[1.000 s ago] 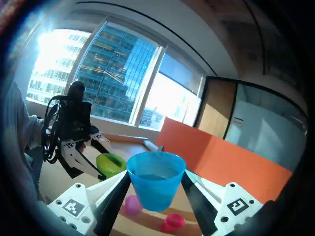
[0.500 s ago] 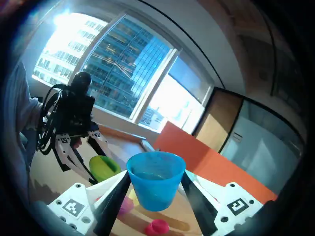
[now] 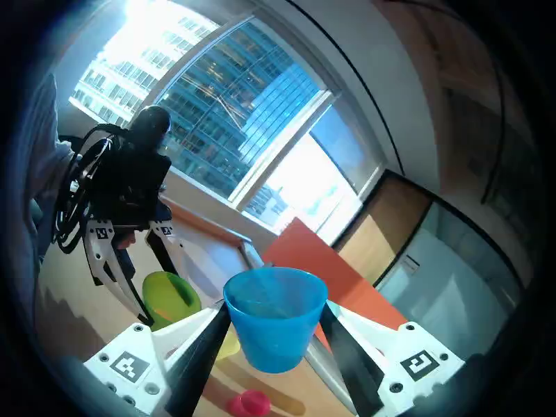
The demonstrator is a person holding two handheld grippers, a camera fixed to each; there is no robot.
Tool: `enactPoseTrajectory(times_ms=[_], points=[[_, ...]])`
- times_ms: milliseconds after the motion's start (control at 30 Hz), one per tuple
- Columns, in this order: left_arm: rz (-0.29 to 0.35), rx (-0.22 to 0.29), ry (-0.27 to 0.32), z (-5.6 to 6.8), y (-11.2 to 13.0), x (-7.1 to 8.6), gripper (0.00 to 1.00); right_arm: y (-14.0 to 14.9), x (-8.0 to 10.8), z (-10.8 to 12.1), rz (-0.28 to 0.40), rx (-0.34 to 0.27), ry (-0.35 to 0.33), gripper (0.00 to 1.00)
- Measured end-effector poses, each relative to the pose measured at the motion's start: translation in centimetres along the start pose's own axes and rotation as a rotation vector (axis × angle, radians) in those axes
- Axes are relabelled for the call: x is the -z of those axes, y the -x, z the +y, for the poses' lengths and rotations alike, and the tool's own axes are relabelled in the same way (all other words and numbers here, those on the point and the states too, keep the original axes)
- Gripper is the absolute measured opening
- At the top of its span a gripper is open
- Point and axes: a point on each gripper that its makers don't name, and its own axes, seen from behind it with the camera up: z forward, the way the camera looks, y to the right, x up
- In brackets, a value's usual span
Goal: Pour water
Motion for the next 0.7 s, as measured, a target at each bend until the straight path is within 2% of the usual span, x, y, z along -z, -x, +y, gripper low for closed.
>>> enactPoseTrajectory(times_ms=[700], points=[[0.009,-0.011,0.038,1.2,-0.7,-0.4,0.86,-2.2,-1.6,2.7,-0.025,0.261,0.030,0.89]])
